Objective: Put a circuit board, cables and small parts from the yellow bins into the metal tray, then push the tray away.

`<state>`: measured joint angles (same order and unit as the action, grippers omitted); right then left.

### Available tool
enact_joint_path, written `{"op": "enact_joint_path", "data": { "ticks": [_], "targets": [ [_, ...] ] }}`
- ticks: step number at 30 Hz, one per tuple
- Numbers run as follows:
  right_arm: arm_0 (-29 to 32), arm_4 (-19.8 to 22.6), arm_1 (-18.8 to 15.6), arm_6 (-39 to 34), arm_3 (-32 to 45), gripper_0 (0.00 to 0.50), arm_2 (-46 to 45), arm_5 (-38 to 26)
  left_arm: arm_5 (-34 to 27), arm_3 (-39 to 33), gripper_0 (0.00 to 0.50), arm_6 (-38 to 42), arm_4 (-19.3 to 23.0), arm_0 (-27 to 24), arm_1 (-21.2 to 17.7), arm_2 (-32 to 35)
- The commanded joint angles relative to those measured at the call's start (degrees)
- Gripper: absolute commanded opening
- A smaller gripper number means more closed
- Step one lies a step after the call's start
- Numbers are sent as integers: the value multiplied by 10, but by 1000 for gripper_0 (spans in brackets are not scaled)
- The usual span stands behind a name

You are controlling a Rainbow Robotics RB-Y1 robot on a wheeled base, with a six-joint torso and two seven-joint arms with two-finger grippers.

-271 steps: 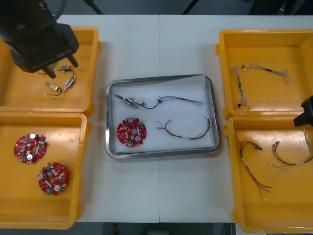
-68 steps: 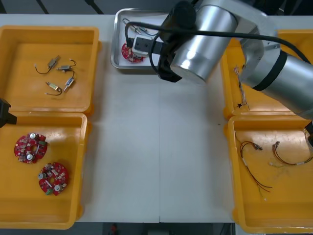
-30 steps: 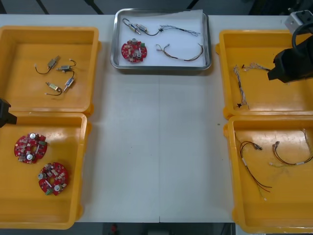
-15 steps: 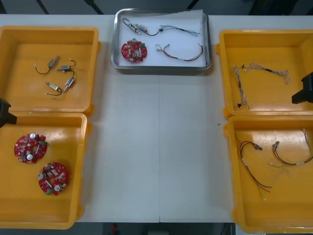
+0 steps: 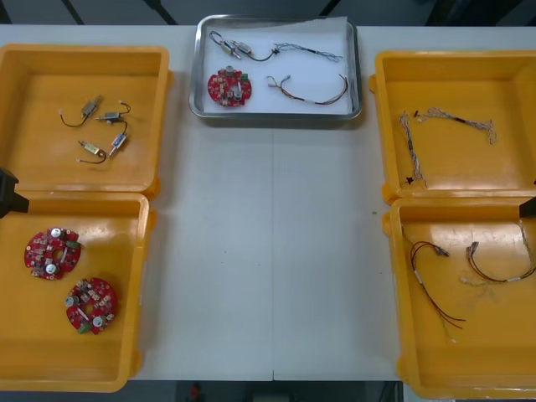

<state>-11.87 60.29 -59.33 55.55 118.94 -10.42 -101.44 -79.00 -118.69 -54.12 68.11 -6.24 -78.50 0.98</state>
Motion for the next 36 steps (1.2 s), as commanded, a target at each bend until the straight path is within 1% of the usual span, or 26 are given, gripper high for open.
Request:
{"op": "enact_joint_path", "data": {
  "ticks": [1,8,17,36],
  "targets": [
    [11,-17,7,20,29,500,-15,-3,5,-10,500,41,4,6,-26,20],
    [12,-18,27,37,39,500,-15,-3,5,-10,500,41,4,6,-26,20],
    [30,-16,39,48,45,500,-14,-4,5,-10,500,41,4,6,-26,20],
    [33,-17,40,49,45,500,-14,-4,5,-10,500,41,4,6,-26,20]
  ]
}}
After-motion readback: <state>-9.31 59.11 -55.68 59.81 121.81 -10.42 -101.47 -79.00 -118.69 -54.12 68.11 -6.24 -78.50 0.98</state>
